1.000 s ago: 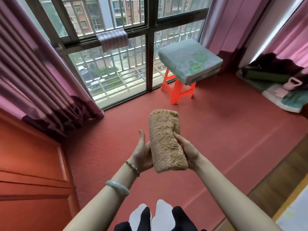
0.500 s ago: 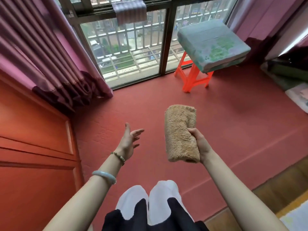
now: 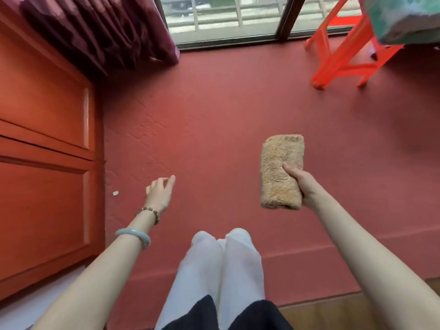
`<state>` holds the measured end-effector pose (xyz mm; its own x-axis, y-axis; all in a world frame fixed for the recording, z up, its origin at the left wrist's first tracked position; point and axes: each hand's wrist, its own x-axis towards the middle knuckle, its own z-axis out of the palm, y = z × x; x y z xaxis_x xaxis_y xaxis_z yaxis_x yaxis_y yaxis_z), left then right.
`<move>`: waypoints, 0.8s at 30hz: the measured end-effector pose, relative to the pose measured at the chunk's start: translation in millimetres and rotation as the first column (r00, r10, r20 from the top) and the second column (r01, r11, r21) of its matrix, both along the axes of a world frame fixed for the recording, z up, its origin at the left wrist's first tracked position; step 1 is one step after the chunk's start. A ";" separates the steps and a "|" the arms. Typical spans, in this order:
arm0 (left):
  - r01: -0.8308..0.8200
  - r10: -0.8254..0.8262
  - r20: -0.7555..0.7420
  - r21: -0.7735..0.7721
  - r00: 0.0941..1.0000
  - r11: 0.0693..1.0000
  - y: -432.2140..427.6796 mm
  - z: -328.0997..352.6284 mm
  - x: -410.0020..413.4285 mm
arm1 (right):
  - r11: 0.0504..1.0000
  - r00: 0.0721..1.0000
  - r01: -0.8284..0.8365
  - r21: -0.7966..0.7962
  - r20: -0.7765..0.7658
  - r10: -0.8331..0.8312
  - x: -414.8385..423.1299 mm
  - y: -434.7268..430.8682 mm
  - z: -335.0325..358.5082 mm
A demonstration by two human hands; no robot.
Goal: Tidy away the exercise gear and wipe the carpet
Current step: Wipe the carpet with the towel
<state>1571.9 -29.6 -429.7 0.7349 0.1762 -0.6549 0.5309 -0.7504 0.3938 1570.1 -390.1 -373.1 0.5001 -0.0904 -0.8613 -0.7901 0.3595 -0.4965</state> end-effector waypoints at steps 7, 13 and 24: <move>0.119 -0.130 0.048 0.177 0.990 0.977 19.5 -235.6 -10.0 | 0.733 0.851 -0.398 -0.552 0.077 0.520 25.8 14.0 -255.5; 0.505 -0.549 0.001 0.390 0.836 0.770 37.8 -392.8 30.0 | 0.418 0.575 -0.507 -0.754 0.065 0.815 102.8 51.4 -418.5; 0.562 -0.719 0.054 0.585 0.693 0.586 57.2 -508.8 127.6 | -0.139 0.491 -0.288 -0.948 -0.271 0.828 284.5 106.3 -548.6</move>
